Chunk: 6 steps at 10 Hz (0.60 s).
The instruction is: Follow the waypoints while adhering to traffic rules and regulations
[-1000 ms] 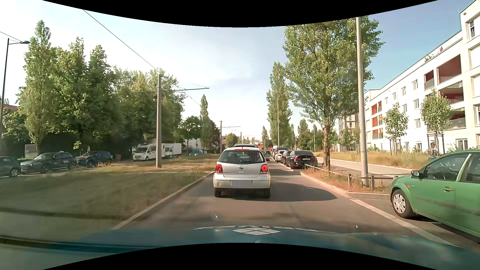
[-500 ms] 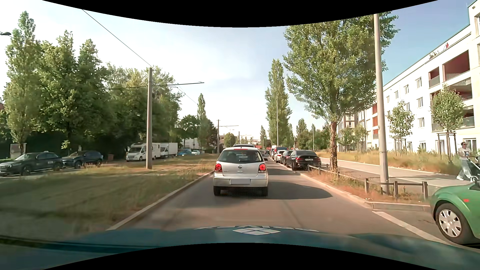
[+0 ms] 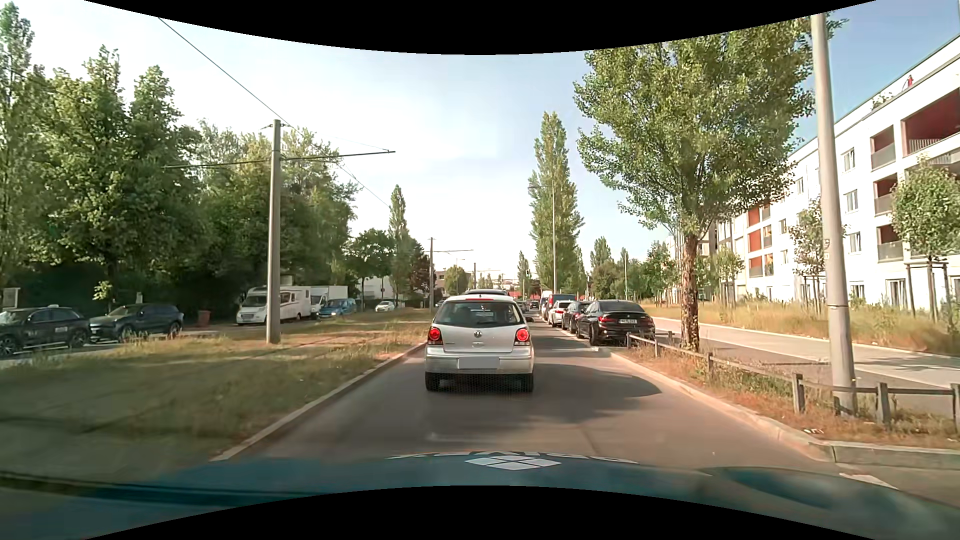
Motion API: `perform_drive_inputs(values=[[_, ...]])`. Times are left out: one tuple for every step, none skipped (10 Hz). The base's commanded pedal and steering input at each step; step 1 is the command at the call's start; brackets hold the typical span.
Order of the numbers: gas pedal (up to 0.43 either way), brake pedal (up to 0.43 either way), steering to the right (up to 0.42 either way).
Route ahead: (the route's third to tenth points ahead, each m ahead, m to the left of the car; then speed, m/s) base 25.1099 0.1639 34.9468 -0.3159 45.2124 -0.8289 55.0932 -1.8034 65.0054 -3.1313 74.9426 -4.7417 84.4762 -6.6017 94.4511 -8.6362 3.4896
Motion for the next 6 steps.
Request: perform_drive_inputs(values=[[0.15,0.0,0.009],[0.11,0.0,0.009],[0.0,0.0,0.008],[0.0,0.0,0.007],[0.0,0.0,0.007],[0.0,0.0,0.005]])
